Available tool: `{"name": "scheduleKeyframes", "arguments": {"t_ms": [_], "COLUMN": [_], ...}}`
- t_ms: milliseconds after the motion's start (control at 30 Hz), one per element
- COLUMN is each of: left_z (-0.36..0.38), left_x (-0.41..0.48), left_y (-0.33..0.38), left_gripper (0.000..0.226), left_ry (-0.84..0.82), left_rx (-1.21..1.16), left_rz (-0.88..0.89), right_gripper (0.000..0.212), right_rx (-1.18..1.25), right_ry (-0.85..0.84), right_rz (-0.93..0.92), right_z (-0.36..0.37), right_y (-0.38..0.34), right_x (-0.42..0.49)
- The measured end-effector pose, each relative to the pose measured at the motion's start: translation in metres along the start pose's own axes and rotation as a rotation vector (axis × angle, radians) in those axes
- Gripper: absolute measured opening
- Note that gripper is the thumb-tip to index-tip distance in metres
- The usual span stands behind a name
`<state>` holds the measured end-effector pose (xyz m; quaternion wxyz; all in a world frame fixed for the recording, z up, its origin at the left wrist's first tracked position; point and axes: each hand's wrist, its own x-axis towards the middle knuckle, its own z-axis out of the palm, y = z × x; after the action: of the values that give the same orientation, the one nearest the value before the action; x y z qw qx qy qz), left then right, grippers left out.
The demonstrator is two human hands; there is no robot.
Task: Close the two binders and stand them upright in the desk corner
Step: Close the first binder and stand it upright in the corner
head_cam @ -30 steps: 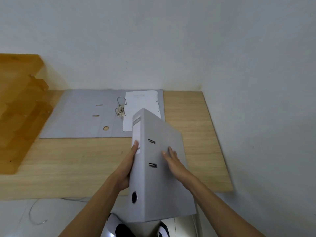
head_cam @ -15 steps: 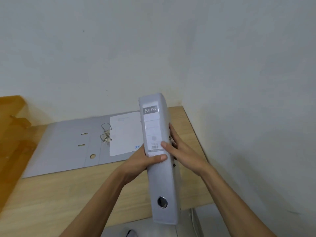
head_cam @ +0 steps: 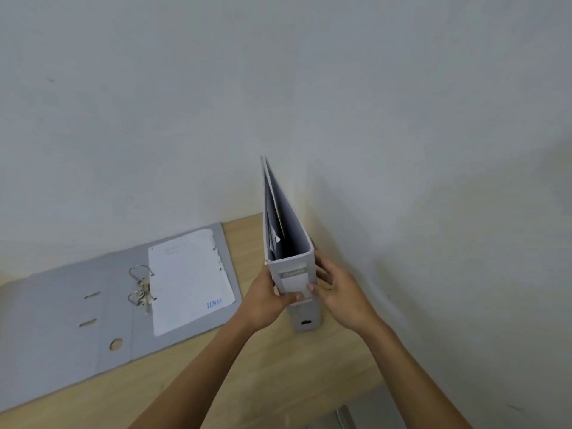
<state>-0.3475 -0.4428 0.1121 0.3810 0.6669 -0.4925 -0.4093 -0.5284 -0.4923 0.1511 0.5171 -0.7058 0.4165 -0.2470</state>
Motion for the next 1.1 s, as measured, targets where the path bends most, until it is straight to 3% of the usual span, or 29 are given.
{"name": "scheduleKeyframes", "arguments": {"t_ms": [333,467,700,800,967,1100], "left_z": [0.002,0.005,0.016,0.015,0.015,0.019], "left_x": [0.083,0.108,0.14,0.154,0.168,0.17], "left_y": [0.031,0.037,0.047,0.047,0.055,0.061], "left_gripper": [0.103,0.12,0.119,0.122,0.118,0.118], "left_ry": [-0.125,-0.131,-0.134,-0.122,-0.129,-0.137], "left_rx": [0.031,0.039,0.089,0.12,0.119,0.134], "left_rz": [0.08,0.124,0.107,0.091,0.049,0.006], "right_gripper": [0.036,0.029,0.029,0.031,0.062,0.067], "right_rx": [-0.173,-0.058,0.119,0.16,0.127,0.094], "right_ry": [0.44,0.547,0.67,0.643,0.529,0.485], "right_rz": [0.097,0.163,0.225,0.246,0.285,0.298], "right_z": [-0.01,-0.008,-0.005,-0.003,-0.004,-0.013], "right_y": [0.0,-0.001,0.001,0.0,-0.005,-0.007], "right_x": [0.049,0.069,0.084,0.089,0.097,0.096]}}
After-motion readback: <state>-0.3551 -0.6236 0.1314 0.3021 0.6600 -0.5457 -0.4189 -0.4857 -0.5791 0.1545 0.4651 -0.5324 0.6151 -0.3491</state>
